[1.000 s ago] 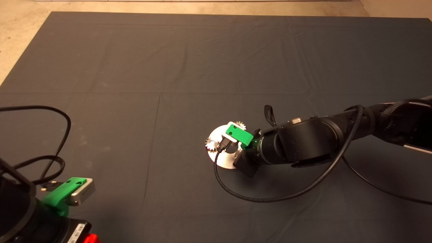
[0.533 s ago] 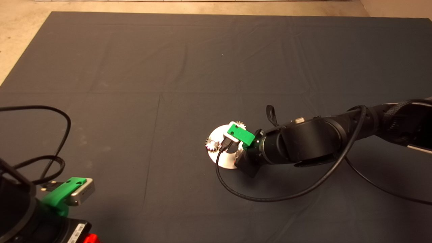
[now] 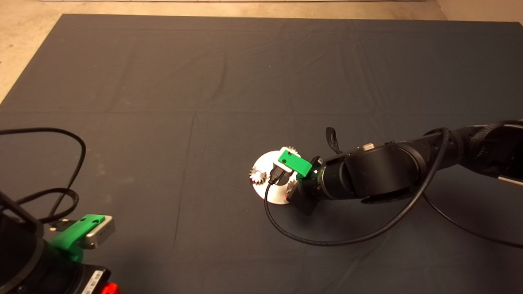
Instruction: Install three planetary gears onto the carrier pins
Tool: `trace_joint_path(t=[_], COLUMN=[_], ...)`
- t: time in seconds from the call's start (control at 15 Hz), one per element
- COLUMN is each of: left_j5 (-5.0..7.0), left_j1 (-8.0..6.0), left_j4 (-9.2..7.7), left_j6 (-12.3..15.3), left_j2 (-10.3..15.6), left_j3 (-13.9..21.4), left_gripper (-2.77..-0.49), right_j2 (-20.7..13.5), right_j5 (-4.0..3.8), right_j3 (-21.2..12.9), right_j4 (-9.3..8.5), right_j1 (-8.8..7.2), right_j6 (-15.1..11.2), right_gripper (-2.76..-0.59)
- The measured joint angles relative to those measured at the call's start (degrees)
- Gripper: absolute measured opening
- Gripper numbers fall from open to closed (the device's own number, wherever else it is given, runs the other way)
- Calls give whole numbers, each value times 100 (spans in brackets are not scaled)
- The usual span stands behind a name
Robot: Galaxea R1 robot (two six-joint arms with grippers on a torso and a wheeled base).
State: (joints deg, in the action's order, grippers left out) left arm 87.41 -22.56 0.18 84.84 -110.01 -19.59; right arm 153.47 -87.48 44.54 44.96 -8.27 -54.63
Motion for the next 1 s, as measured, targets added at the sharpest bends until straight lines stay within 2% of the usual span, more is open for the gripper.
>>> trace_joint_path(t=[1.0], left_j5=[2], left_j1=[0], left_j4=[0], left_j6=[40], left_j2=[0], left_j3=[0], left_gripper=[-64], right_j2=[1], right_j5=[-22], right_j3=[-61], right_j4=[13], right_j1=[15], right_j6=[16], right_gripper=[-226])
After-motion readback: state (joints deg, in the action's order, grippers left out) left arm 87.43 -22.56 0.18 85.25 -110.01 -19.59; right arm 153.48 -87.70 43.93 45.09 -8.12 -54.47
